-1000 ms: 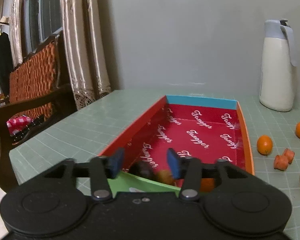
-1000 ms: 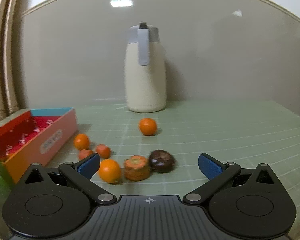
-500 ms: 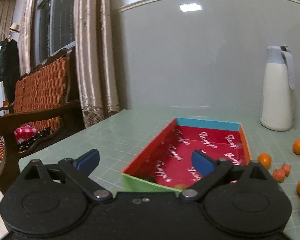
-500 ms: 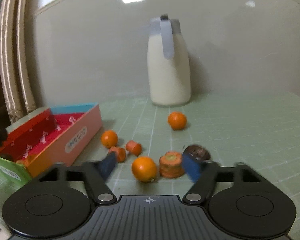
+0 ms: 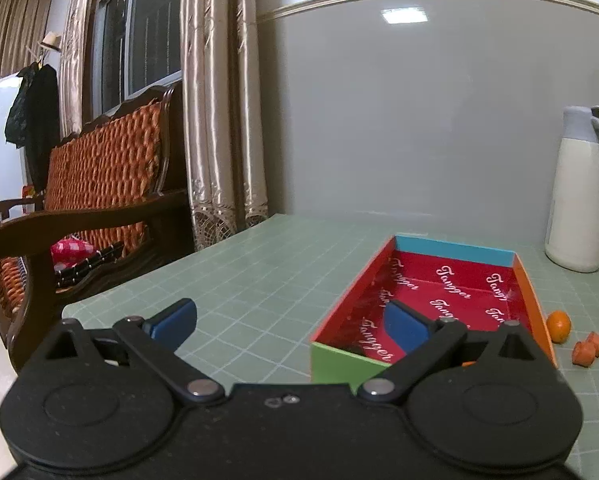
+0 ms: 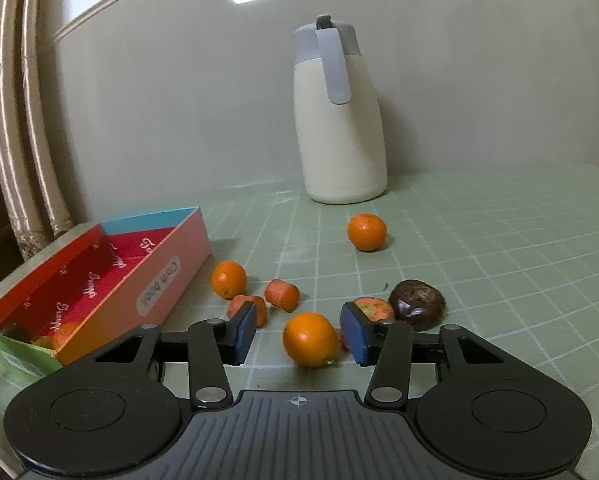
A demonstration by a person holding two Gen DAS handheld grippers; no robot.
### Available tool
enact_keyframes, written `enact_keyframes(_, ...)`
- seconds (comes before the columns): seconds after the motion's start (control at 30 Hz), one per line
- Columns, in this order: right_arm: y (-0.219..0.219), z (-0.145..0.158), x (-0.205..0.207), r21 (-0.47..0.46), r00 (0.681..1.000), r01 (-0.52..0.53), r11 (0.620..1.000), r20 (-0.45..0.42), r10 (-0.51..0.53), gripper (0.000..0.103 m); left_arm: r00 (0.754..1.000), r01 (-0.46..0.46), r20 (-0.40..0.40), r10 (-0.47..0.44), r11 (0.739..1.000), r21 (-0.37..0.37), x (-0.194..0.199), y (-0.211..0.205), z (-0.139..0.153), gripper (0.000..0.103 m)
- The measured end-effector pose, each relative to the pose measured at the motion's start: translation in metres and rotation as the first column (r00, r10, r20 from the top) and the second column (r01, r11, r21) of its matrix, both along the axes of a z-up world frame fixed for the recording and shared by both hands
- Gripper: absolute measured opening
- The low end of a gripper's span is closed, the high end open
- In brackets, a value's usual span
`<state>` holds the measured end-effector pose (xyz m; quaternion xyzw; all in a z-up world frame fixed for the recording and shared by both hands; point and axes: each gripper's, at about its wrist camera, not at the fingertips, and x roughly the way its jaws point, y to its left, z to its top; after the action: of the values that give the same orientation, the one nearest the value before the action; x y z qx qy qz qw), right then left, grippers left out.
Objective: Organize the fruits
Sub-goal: 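Grasp the small orange with the right gripper, then lower the small orange into the box with the right gripper and open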
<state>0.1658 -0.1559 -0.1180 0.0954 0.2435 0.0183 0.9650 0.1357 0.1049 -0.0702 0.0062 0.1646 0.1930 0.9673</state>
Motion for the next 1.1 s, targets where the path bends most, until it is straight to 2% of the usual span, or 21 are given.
enact_keyframes(0.23, 0.007, -0.004, 0.005, -0.034, 1.0, 0.014, 0.999, -0.004, -0.014, 0.045, 1.0, -0.008, -0.007, 0.008, 1.0, -0.006, -0.002, 0.005, -0.001, 0.095)
enact_keyframes(0.5, 0.016, -0.005, 0.009, -0.116, 0.999, 0.017, 0.993, -0.025, -0.02, 0.044, 1.0, -0.024, -0.014, 0.024, 1.0, -0.005, -0.003, 0.01, -0.002, 0.095)
enact_keyframes(0.57, 0.014, -0.005, 0.008, -0.117, 0.999, 0.031, 0.993, -0.025, -0.034, 0.031, 0.999, -0.027, -0.018, 0.027, 1.0, -0.004, -0.003, 0.011, -0.003, 0.095)
enact_keyframes(0.63, 0.011, -0.004, 0.009, -0.105, 0.999, 0.028, 0.994, -0.031, -0.032, 0.031, 0.999, -0.029, -0.021, 0.029, 1.0, -0.006, -0.003, 0.012, -0.003, 0.095)
enact_keyframes(0.73, 0.017, -0.006, 0.01, -0.159, 1.0, 0.012, 0.987, -0.024, -0.016, 0.031, 0.999, -0.029, -0.027, 0.029, 1.0, -0.011, -0.002, 0.013, -0.004, 0.095)
enact_keyframes(0.83, 0.016, -0.007, 0.012, -0.155, 0.999, 0.02, 0.988, -0.032, -0.025, 0.032, 0.999, -0.025, -0.028, 0.025, 1.0, -0.008, -0.002, 0.011, -0.004, 0.095)
enact_keyframes(0.93, 0.02, -0.01, 0.015, -0.219, 0.999, 0.006, 0.976, -0.046, -0.017, 0.032, 0.999, -0.024, -0.028, 0.024, 1.0, 0.001, -0.002, 0.009, -0.005, 0.095)
enact_keyframes(1.0, 0.014, -0.01, 0.014, -0.166, 0.999, 0.015, 0.986, -0.048, -0.023, 0.032, 0.999, -0.025, -0.029, 0.025, 1.0, -0.004, -0.002, 0.01, -0.005, 0.095)
enact_keyframes(1.1, 0.011, -0.009, 0.013, -0.145, 0.999, 0.016, 0.989, -0.046, -0.023, 0.032, 0.999, -0.029, -0.029, 0.029, 1.0, -0.01, -0.002, 0.011, -0.005, 0.095)
